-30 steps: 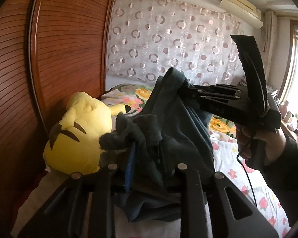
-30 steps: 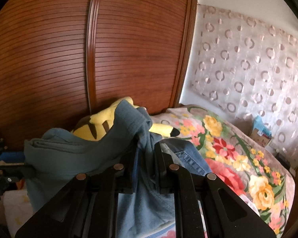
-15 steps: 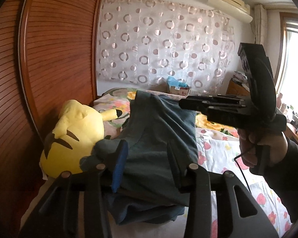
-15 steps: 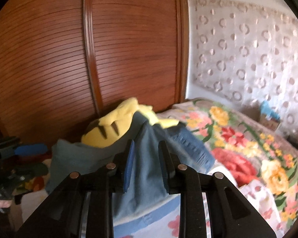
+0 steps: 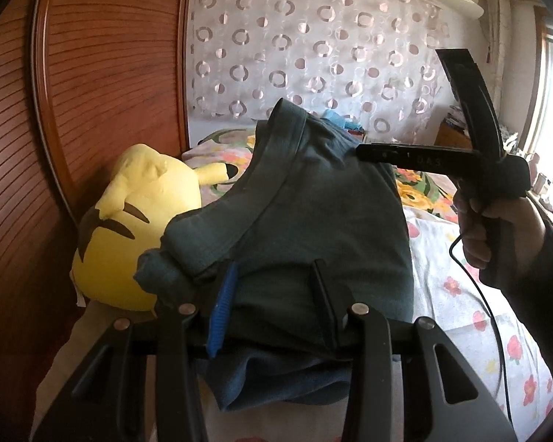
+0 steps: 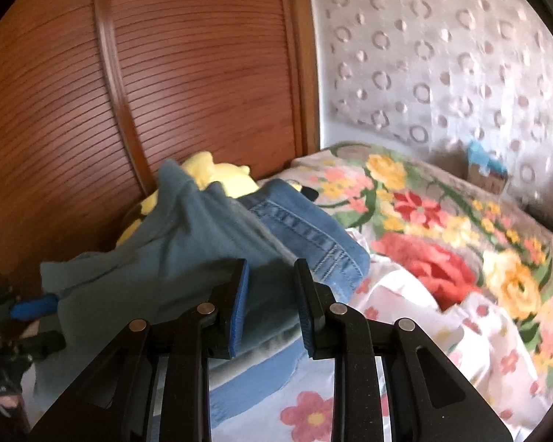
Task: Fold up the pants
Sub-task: 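Lower the shorts onto the folded jeans stack and open both grippers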
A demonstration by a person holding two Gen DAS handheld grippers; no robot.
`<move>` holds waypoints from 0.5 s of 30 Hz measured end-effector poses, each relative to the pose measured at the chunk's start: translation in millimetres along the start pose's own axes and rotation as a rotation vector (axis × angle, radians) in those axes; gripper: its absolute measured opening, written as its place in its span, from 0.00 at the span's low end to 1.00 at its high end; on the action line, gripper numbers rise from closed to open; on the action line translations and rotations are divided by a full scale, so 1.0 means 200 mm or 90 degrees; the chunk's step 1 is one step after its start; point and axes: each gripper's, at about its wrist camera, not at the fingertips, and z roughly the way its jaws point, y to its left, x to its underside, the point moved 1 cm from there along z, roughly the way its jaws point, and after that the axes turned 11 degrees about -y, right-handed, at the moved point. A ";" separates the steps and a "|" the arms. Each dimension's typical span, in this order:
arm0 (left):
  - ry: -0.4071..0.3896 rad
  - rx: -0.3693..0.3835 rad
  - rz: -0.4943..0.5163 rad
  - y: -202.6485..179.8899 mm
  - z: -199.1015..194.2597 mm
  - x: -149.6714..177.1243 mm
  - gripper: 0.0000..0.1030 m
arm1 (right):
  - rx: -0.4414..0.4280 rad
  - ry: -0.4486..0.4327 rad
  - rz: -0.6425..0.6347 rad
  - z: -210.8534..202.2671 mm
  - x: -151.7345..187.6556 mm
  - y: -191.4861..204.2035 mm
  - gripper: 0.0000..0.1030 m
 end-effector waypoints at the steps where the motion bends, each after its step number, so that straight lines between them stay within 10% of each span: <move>1: -0.001 0.000 0.002 0.00 0.00 0.00 0.39 | -0.003 -0.002 0.003 0.00 0.00 0.00 0.22; 8: 0.004 0.003 0.003 0.00 0.00 0.00 0.42 | 0.003 -0.013 -0.009 -0.07 -0.02 0.05 0.24; 15: -0.001 0.020 -0.003 0.01 -0.04 -0.03 0.48 | -0.016 -0.028 -0.017 -0.16 -0.02 0.16 0.55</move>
